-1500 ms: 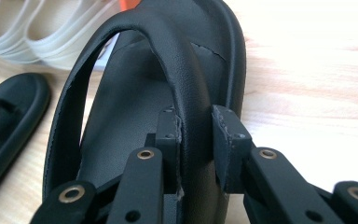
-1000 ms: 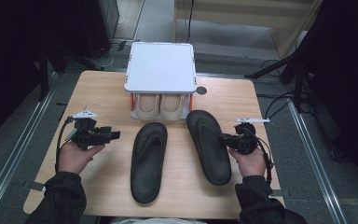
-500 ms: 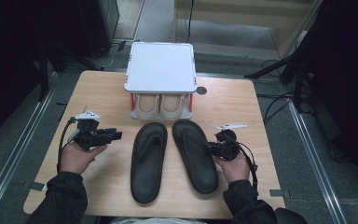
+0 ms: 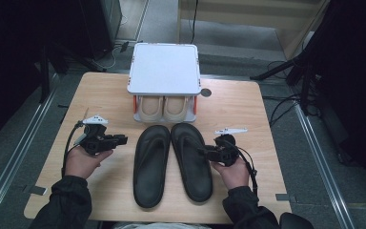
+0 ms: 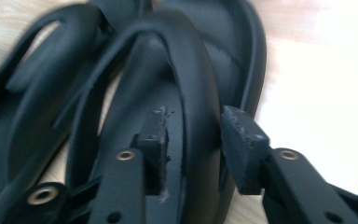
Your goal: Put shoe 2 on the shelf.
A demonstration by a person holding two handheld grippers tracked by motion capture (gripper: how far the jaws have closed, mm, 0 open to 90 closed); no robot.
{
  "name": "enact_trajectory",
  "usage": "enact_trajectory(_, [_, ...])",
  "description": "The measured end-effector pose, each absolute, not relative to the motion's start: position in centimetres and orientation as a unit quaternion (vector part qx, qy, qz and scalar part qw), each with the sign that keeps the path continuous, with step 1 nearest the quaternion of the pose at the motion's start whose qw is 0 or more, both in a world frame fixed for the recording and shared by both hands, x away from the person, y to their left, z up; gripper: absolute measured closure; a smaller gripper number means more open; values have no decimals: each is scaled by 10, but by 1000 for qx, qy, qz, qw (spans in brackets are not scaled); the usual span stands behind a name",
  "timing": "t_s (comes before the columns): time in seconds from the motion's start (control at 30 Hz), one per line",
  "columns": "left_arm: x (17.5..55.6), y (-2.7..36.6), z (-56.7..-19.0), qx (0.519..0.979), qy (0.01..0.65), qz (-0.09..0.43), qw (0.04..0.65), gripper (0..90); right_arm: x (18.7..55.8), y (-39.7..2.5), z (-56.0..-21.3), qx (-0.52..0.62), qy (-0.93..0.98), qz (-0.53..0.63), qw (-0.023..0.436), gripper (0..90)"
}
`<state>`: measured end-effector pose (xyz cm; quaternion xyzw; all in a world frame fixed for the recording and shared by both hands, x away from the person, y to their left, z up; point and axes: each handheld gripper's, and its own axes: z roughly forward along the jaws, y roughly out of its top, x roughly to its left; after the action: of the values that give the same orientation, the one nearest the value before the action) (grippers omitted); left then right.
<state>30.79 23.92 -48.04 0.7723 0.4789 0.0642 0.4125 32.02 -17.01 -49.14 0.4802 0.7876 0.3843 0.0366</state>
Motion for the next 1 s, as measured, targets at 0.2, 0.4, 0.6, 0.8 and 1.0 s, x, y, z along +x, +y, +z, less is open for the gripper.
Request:
enact_trajectory(0.2, [309, 237, -485, 777, 478, 55, 405, 898, 316, -179, -477, 442, 794, 412, 64, 868])
enact_trajectory(0.4, [314, 228, -498, 792, 467, 45, 391, 900, 329, -183, -493, 450, 807, 374, 78, 900])
enact_trajectory(0.6, [317, 221, -507, 803, 461, 61, 373, 900, 338, -182, -503, 461, 809, 357, 73, 900])
enact_trajectory(0.8, [319, 210, -516, 826, 440, 66, 346, 900, 342, -179, -511, 462, 812, 351, 64, 900])
enact_trajectory(1.0, [318, 203, -520, 839, 431, 59, 326, 900, 343, -180, -512, 465, 809, 354, 60, 900])
